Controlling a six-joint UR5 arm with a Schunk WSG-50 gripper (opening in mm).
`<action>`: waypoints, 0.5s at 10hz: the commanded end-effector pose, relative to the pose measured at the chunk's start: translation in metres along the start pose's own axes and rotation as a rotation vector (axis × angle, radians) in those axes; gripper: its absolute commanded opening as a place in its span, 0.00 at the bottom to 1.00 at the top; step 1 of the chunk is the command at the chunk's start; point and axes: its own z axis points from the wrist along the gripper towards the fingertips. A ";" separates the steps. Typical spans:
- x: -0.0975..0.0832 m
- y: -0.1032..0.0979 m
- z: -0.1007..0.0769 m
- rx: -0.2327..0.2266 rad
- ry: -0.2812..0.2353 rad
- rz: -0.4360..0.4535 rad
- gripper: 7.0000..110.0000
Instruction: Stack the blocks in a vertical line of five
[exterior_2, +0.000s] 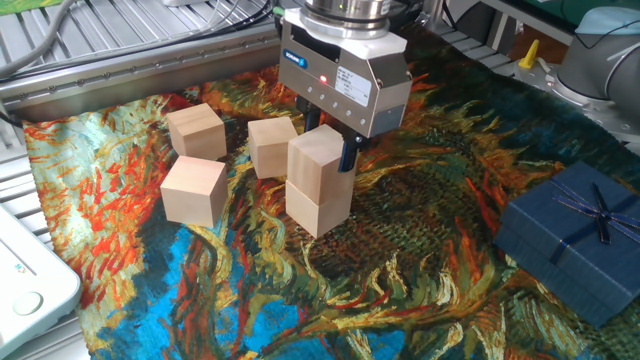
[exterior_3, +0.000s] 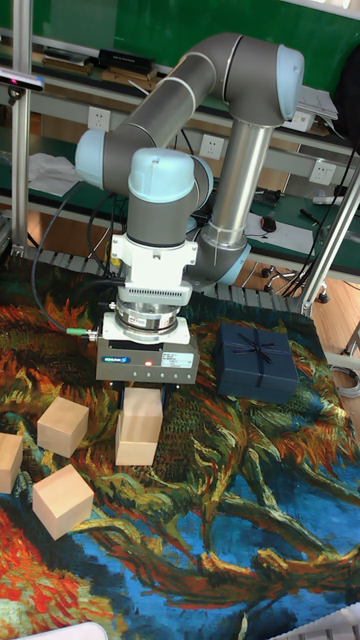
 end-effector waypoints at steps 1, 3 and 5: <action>-0.002 0.002 -0.001 -0.011 -0.005 0.008 0.00; -0.002 0.002 -0.002 -0.013 -0.004 0.006 0.00; 0.003 0.004 -0.002 -0.022 0.014 0.003 0.00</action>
